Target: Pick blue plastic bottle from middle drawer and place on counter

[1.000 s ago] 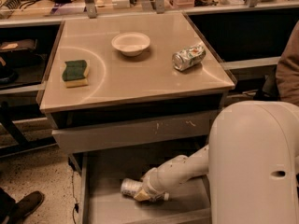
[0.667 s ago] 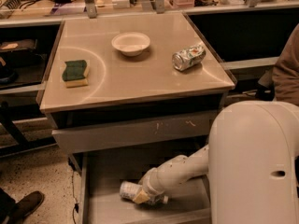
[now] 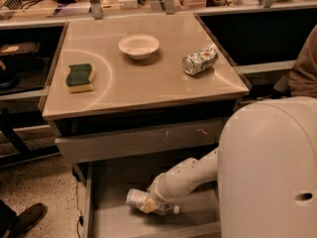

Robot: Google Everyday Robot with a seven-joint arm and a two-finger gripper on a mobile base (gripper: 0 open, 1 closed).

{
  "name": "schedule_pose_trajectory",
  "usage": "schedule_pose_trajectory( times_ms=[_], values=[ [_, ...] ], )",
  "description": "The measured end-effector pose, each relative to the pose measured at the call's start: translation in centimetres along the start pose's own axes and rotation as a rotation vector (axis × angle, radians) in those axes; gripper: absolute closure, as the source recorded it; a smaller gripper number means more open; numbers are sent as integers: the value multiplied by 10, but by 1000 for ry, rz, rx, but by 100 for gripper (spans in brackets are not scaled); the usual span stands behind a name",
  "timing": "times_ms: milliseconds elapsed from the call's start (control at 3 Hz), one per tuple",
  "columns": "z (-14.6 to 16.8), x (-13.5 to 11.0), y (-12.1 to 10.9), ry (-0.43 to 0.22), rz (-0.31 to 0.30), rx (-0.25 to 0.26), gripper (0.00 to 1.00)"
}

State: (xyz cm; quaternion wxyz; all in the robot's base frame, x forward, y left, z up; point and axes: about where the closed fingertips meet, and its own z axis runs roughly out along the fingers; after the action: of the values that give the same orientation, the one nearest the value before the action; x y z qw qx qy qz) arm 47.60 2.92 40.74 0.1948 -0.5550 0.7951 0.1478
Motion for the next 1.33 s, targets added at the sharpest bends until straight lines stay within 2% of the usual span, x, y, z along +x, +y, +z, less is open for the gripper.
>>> schedule_pose_trajectory(
  times_ms=[333, 667, 1000, 1333],
  values=[
    [-27, -15, -6, 30, 29, 29, 100],
    [-61, -39, -16, 60, 30, 71, 100],
    [-97, -68, -27, 98, -4, 114, 100],
    [-98, -69, -27, 98, -4, 115, 100]
  ],
)
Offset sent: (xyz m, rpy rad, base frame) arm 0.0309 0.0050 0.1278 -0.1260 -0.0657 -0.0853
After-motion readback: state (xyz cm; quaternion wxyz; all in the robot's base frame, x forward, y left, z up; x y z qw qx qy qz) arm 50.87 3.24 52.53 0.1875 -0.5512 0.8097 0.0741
